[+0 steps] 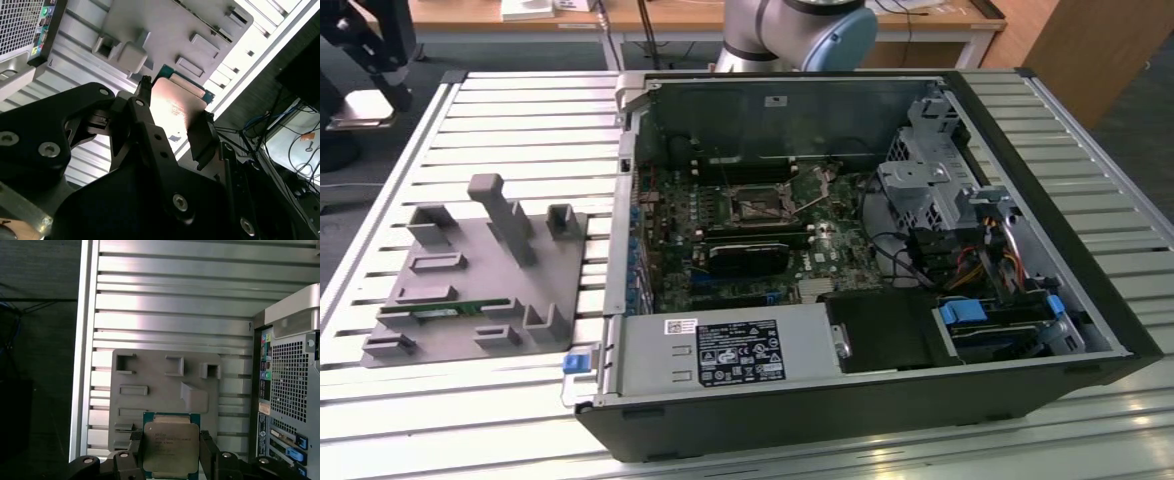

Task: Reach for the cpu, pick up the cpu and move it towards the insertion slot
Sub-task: 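Pick up the cpu and move it towards the insertion slot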

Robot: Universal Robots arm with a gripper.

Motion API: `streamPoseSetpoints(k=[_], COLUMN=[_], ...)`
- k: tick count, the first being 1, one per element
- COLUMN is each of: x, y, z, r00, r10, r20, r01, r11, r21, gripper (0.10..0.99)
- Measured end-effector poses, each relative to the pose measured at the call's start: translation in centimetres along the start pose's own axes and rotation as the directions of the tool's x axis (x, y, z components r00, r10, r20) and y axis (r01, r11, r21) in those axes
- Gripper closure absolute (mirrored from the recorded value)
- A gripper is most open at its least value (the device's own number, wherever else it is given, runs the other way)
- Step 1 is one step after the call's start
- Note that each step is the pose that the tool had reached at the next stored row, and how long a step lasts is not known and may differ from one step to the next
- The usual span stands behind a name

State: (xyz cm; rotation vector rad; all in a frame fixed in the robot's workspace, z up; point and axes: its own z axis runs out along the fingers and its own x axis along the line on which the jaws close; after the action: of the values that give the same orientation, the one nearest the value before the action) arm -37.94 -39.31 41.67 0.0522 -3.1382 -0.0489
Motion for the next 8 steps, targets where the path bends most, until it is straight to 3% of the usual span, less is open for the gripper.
streamPoseSetpoints(k=[8], x=[-1.65], y=[0.00], z=[0.00], r00=[1.0000], r10=[0.000], r20=[0.0000], r01=[0.000], r11=[1.0000], r21=[0.000], gripper=[0.545])
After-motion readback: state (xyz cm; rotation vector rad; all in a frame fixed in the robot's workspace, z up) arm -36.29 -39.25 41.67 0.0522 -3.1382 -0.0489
